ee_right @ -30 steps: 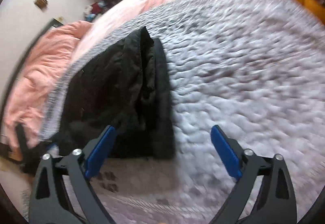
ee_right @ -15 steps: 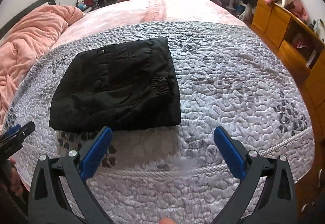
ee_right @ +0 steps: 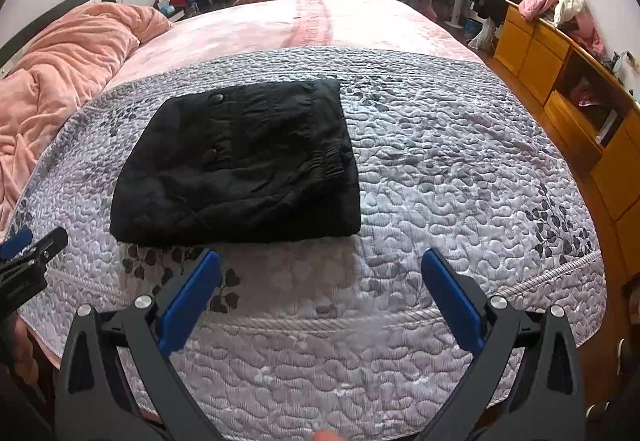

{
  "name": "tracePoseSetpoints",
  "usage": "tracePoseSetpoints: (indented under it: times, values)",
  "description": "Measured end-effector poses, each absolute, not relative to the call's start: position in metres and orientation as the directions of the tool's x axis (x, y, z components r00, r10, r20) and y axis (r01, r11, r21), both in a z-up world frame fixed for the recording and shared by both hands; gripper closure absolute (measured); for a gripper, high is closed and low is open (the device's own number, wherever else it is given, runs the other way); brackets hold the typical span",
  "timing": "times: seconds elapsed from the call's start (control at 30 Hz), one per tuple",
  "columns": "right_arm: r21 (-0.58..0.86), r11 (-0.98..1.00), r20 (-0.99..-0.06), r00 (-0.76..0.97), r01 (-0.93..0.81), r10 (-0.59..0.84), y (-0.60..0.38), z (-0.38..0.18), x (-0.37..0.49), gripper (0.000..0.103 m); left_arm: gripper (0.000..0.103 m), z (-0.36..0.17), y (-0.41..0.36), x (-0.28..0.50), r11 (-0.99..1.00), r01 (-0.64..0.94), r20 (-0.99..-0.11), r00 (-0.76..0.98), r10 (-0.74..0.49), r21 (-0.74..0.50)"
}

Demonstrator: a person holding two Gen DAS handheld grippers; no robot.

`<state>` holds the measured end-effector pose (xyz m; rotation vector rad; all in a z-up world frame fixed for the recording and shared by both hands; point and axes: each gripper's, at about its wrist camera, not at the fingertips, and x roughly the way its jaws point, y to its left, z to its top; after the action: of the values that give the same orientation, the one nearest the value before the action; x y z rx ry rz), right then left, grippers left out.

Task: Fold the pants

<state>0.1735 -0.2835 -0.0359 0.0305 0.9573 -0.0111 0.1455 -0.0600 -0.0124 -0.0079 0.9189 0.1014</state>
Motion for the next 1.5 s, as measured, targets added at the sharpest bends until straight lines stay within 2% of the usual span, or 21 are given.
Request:
tracePoseSetpoints:
  times: [0.43,1.5]
  values:
    - [0.046,0.998,-0.812,0.584,0.036,0.016,-0.277,-0.021,0.169,0.003,0.007,0.007,-0.074,0.134,0.999,-0.043,-0.773,0.633,0.047,0.025]
    - [0.047,0.998,-0.849,0.528,0.047,0.015,-0.278,-0.045,0.179,0.003,0.007,-0.007,-0.078,0.143,0.998,-0.035,-0.791,0.608,0.061,0.05]
